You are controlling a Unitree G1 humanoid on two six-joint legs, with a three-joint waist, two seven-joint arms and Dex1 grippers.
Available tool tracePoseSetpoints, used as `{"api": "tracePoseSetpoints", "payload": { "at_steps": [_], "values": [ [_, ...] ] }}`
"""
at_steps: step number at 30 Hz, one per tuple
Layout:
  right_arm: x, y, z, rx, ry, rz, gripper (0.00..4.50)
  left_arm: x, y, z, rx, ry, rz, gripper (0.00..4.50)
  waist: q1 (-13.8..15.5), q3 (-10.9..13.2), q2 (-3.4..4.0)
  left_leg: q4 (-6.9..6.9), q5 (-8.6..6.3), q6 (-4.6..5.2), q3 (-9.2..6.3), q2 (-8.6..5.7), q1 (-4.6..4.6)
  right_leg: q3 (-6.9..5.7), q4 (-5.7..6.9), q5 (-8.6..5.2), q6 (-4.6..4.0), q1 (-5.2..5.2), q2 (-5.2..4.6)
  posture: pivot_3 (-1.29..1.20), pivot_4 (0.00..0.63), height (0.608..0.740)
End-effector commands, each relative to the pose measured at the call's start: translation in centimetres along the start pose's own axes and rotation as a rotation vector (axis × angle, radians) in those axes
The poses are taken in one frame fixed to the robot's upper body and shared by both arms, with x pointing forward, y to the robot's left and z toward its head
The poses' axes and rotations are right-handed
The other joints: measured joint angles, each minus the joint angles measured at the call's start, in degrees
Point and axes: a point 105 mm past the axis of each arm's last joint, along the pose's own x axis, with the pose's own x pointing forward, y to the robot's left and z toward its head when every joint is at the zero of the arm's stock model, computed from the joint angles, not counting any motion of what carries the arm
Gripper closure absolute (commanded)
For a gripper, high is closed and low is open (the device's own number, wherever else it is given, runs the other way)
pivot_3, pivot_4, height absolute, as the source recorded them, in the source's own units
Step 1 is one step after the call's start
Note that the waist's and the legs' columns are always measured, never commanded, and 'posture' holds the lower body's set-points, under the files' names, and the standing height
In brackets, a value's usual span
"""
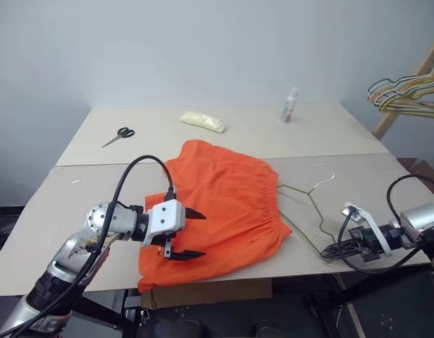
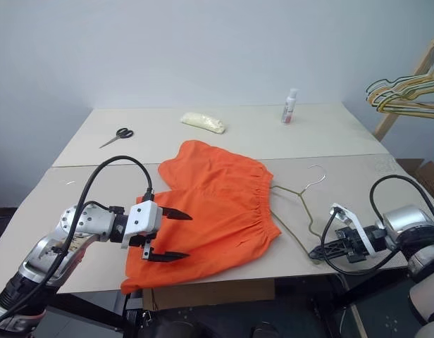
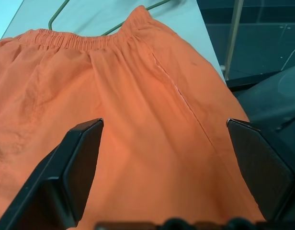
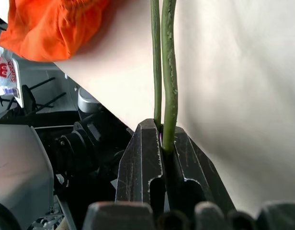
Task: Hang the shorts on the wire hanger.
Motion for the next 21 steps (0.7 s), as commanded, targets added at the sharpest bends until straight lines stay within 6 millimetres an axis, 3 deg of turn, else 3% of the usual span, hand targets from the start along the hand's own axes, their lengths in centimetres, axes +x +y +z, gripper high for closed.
{"api": "tracePoseSetpoints", "payload": {
  "at_steps": [1,16,21],
  "values": [
    [-0.6,1.6,2.2,-0.009,-0.078,0.076,4.5,-0.1,0.2,0.8,0.042,-0.005,0.015,0.03,0.0,0.0,0.0,0.0,0.01,-0.01,0.0,-0.02,-0.02,0.0,0.01,0.0,0.0,-0.03,-0.01,0.19,0.0,0.74],
    [1.2,1.4,4.5,0.005,-0.109,0.067,4.5,0.0,-0.3,1.8,0.039,-0.073,-0.012,0.03,-0.1,0.0,0.02,0.01,0.09,-0.14,-0.17,-0.06,-0.06,-0.13,0.09,0.01,0.0,-0.04,0.01,0.19,0.0,0.74],
    [0.2,1.6,6.3,-0.069,-0.2,0.053,4.5,-0.1,-0.1,1.6,0.042,-0.066,0.001,0.03,-0.2,0.0,0.03,0.01,0.12,-0.21,-0.19,-0.06,-0.04,-0.15,0.12,0.01,0.0,-0.04,0.05,0.2,0.0,0.74]
  ]
}}
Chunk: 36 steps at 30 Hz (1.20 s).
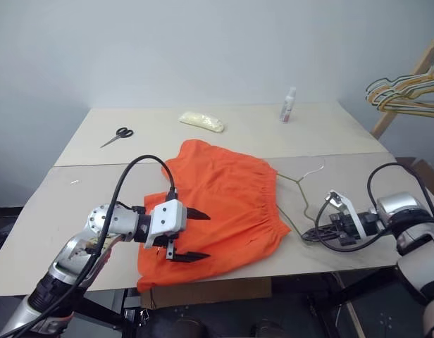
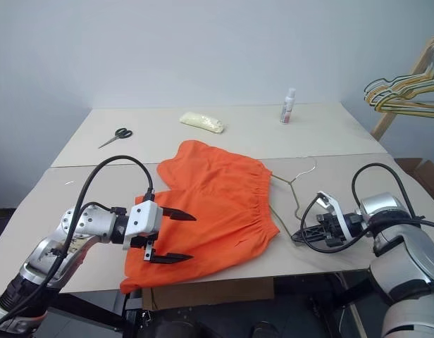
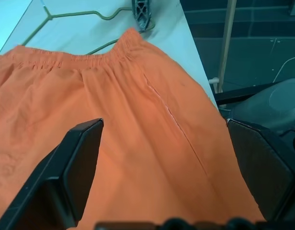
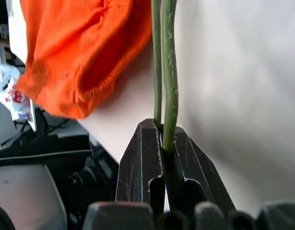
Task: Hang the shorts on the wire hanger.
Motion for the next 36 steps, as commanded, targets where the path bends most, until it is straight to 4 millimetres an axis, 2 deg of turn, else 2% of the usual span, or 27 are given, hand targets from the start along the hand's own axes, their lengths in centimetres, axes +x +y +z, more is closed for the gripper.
{"api": "tracePoseSetpoints", "payload": {
  "at_steps": [1,7,12,15,17,22,26,29,36],
  "values": [
    [-1.7,1.6,2.6,-0.112,-0.106,0.047,4.5,-0.3,0.3,0.7,0.044,-0.007,0.021,0.03,0.0,0.0,0.01,0.0,0.01,-0.01,-0.01,-0.01,-0.01,-0.01,0.01,0.0,0.0,0.0,0.0,0.2,0.0,0.74],
    [-2.7,2.1,3.6,-0.279,-0.126,0.022,4.5,-0.2,0.1,0.6,0.04,-0.013,0.015,0.03,0.0,0.0,0.02,0.0,0.01,-0.02,-0.07,-0.02,-0.01,-0.05,-0.01,0.0,0.0,0.01,0.01,0.19,0.0,0.74],
    [-2.7,2.2,4.9,-0.616,-0.138,-0.081,4.5,-0.1,0.9,0.8,0.061,-0.008,0.032,0.03,-0.2,0.0,0.03,0.0,0.02,-0.03,-0.08,-0.01,-0.01,-0.06,0.0,0.0,0.0,0.01,0.01,0.17,0.0,0.74],
    [-2.5,2.8,5.6,-0.762,-0.168,-0.118,4.5,-0.4,2.8,1.3,0.085,-0.026,0.111,0.03,-0.2,0.0,0.02,0.0,0.03,-0.05,-0.12,-0.02,0.0,-0.1,0.0,0.0,0.01,0.06,0.01,0.16,0.0,0.74],
    [-2.5,3.3,6.0,-0.827,-0.191,-0.131,4.5,-0.8,4.8,2.1,0.11,-0.048,0.2,0.03,-0.2,0.0,0.02,0.0,0.05,-0.09,-0.13,-0.02,0.01,-0.11,0.01,0.02,0.02,0.07,0.01,0.16,0.0,0.74],
    [-2.1,3.7,6.3,-1.009,-0.18,-0.201,4.5,-2.4,9.3,5.9,0.194,-0.151,0.345,0.03,-0.5,0.0,0.01,0.02,0.11,-0.16,-0.2,0.0,0.01,-0.17,0.01,0.07,-0.02,0.11,0.03,0.16,0.0,0.74],
    [-1.4,3.3,6.4,-1.135,-0.096,-0.305,4.5,-3.8,11.4,8.2,0.26,-0.182,0.356,0.03,-1.3,0.0,0.01,0.02,0.11,-0.17,-0.21,-0.03,0.0,-0.18,-0.02,0.07,-0.02,0.14,0.01,0.14,0.0,0.74],
    [-0.9,3.6,6.7,-1.198,-0.083,-0.33,4.5,-4.6,13.1,8.4,0.248,-0.188,0.384,0.03,-1.9,0.0,0.01,0.02,0.11,-0.18,-0.2,-0.07,0.02,-0.18,-0.04,0.07,-0.02,0.15,0.03,0.13,0.0,0.74],
    [0.3,5.7,7.7,-1.302,-0.083,-0.352,4.5,-4.4,13.8,7.2,0.29,-0.102,0.279,0.03,-3.9,0.0,0.0,0.02,0.14,-0.21,-0.2,-0.08,0.01,-0.18,-0.01,0.07,-0.02,0.16,0.09,0.13,0.0,0.74]
  ]
}}
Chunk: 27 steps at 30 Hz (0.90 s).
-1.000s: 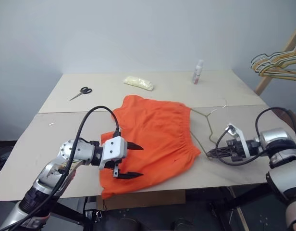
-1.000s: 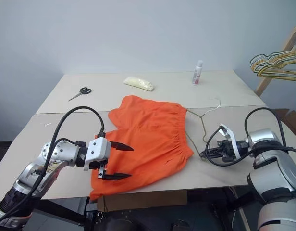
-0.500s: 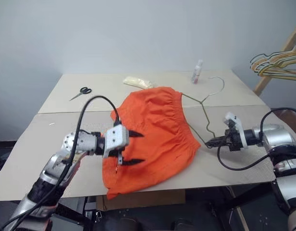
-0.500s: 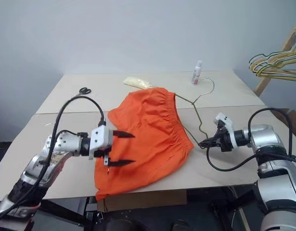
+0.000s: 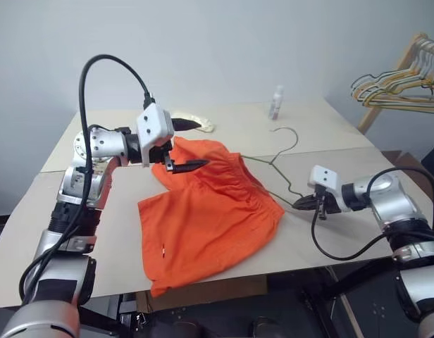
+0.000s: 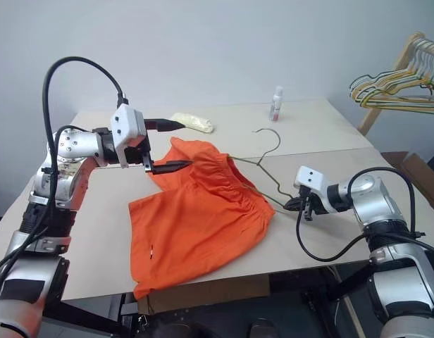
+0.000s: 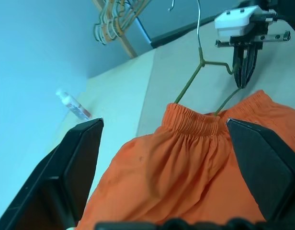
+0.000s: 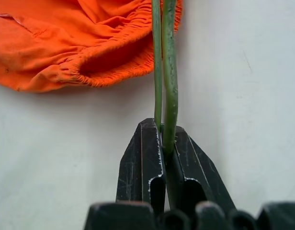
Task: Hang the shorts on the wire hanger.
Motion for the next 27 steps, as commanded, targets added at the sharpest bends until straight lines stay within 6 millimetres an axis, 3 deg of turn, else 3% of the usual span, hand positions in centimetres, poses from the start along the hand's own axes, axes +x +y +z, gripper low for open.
{"api": "tracePoseSetpoints", "payload": {
  "at_steps": [1,7,12,18,21,27],
  "values": [
    [-0.3,-0.5,3.2,-0.095,-0.035,-0.032,4.5,0.2,0.7,1.2,0.09,0.013,-0.078,0.03,-0.2,0.0,-0.01,0.0,0.0,0.0,0.0,-0.01,0.0,0.0,0.0,0.0,0.0,0.0,0.01,0.13,0.0,0.74],
    [0.3,0.3,4.5,-0.257,0.04,-0.028,4.5,0.2,0.6,0.2,0.032,0.088,-0.198,0.03,-0.6,0.0,-0.01,0.04,-0.01,0.02,0.01,-0.03,-0.01,-0.01,0.06,0.0,0.01,0.01,0.04,0.12,0.0,0.74],
    [0.5,0.9,6.0,-0.262,0.029,-0.004,4.5,0.2,-0.1,-1.1,0.035,0.171,-0.272,0.03,-0.8,0.0,-0.01,0.17,-0.03,0.06,0.01,0.0,-0.06,-0.01,0.13,0.0,0.01,0.01,0.09,0.1,0.0,0.74],
    [0.4,0.8,6.3,-0.272,0.058,-0.016,4.5,0.1,-0.6,-1.1,0.006,0.171,-0.32,0.03,-0.7,0.0,-0.01,0.41,-0.08,0.15,0.01,0.03,-0.17,-0.01,0.25,0.01,0.02,0.0,0.12,0.1,0.0,0.74],
    [0.4,0.9,6.6,-0.293,0.064,-0.017,4.5,-0.2,-0.8,-1.7,-0.041,0.196,-0.339,0.64,-0.8,0.0,-0.01,0.43,-0.08,0.15,0.01,0.03,-0.18,-0.01,0.3,0.01,0.03,-0.01,0.13,0.1,0.0,0.74],
    [0.2,1.2,7.2,-0.338,0.066,-0.015,4.5,-0.2,-1.2,-3.0,-0.061,0.242,-0.348,2.57,-0.8,0.0,-0.01,0.45,-0.07,0.14,0.02,0.04,-0.17,-0.01,0.41,0.0,0.03,-0.03,0.13,0.1,0.0,0.74]
  ]
}}
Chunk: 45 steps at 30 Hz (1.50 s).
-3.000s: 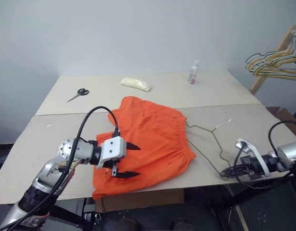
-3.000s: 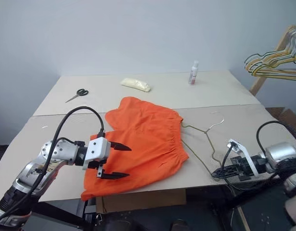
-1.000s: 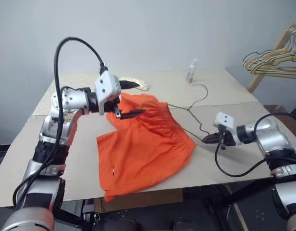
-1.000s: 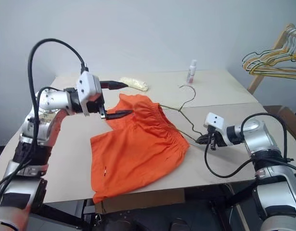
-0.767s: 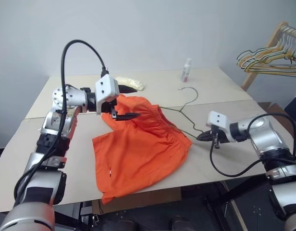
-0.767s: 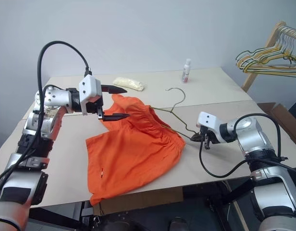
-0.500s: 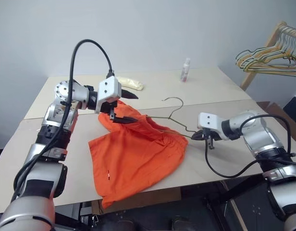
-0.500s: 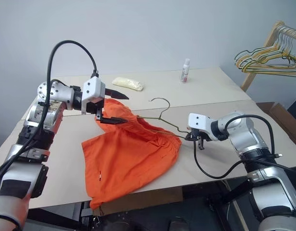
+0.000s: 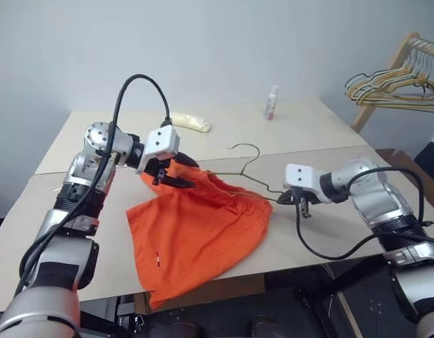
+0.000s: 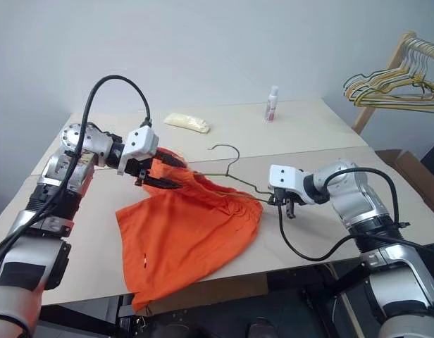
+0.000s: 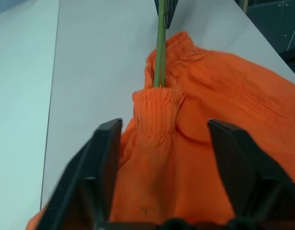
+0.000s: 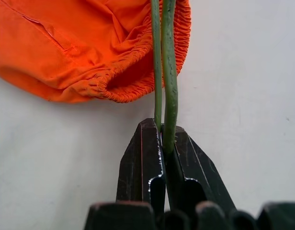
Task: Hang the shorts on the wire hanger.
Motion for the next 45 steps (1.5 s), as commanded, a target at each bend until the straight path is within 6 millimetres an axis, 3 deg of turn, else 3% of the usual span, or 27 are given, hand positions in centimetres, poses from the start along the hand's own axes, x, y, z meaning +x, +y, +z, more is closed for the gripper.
{"api": "tracePoseSetpoints", "payload": {
  "at_steps": [1,6,10,18,23,28,30,34,37,40,45],
  "values": [
    [-1.4,-0.9,2.4,-0.071,-0.04,-0.039,4.5,-0.2,0.5,0.4,0.03,0.023,0.016,2.88,0.0,0.0,0.0,0.01,0.0,0.0,0.0,0.0,0.0,0.0,0.01,0.0,0.0,0.0,0.0,0.09,0.0,0.74],
    [-2.1,-0.6,4.3,-0.112,-0.085,-0.035,4.5,0.7,0.5,-0.2,0.046,0.052,0.012,4.47,0.1,0.0,0.0,0.05,0.0,0.0,0.0,0.0,-0.01,0.0,0.03,0.0,0.0,0.0,0.0,0.09,0.0,0.74],
    [-2.5,-0.4,5.1,-0.111,-0.106,-0.031,4.5,1.1,0.6,-0.6,0.057,0.077,0.02,4.47,0.1,0.0,0.0,0.06,-0.01,0.01,0.0,0.0,-0.02,0.0,0.03,0.0,0.0,0.0,0.0,0.08,0.0,0.74],
    [-2.5,0.0,4.6,-0.224,-0.106,-0.051,4.5,0.9,1.0,-1.0,0.108,0.109,0.064,4.47,0.1,0.0,-0.01,0.07,-0.01,0.01,0.0,0.0,-0.01,0.01,0.05,0.0,0.0,-0.01,-0.01,0.09,0.0,0.74],
    [-3.0,0.7,4.3,-0.23,-0.127,-0.046,2.9,-0.3,1.4,-0.1,0.145,0.111,0.091,4.5,0.0,0.0,-0.01,0.06,-0.01,0.02,0.0,0.0,-0.03,0.0,0.02,0.0,0.01,-0.01,-0.01,0.1,0.0,0.74],
    [-4.3,-1.0,3.1,-0.081,-0.141,-0.184,1.16,-1.6,1.7,0.2,0.143,0.117,0.109,4.5,0.1,0.0,-0.02,0.09,-0.02,0.03,0.01,0.02,-0.01,0.03,0.11,0.0,0.01,-0.01,-0.01,0.1,0.0,0.74],
    [-5.4,-2.0,2.4,0.055,-0.168,-0.264,0.48,-1.8,2.0,0.0,0.147,0.131,0.127,4.5,0.2,0.0,-0.02,0.1,-0.02,0.03,0.01,0.02,-0.01,0.02,0.14,0.0,0.01,0.0,-0.01,0.1,0.0,0.74],
    [-7.1,-1.7,-0.1,0.301,-0.191,-0.327,0.48,-2.3,2.2,0.0,0.139,0.125,0.152,4.5,0.8,0.0,-0.03,0.1,-0.03,0.05,-0.03,0.06,-0.03,0.01,0.12,0.0,0.0,0.0,-0.02,0.09,0.0,0.74],
    [-6.4,0.5,-1.0,0.481,-0.256,-0.289,0.48,-2.6,2.4,0.0,0.134,0.107,0.178,4.5,1.0,0.0,-0.03,0.1,-0.06,0.1,-0.02,0.07,-0.08,0.0,0.04,0.0,0.0,-0.01,-0.02,0.08,0.0,0.74],
    [-3.6,3.0,-1.2,0.577,-0.323,-0.261,0.48,-3.0,2.3,0.4,0.124,0.077,0.187,4.5,0.7,0.0,-0.08,0.08,-0.07,0.12,-0.03,0.08,-0.11,0.0,0.02,0.0,0.01,-0.01,-0.02,0.08,0.0,0.74],
    [0.0,4.6,0.5,0.69,-0.461,-0.227,0.48,-3.3,2.3,0.5,0.126,0.072,0.201,4.5,-0.1,0.0,-0.07,0.19,-0.15,0.26,0.11,0.06,0.01,0.2,0.29,0.01,0.03,-0.02,-0.04,0.08,0.0,0.74]
  ]
}}
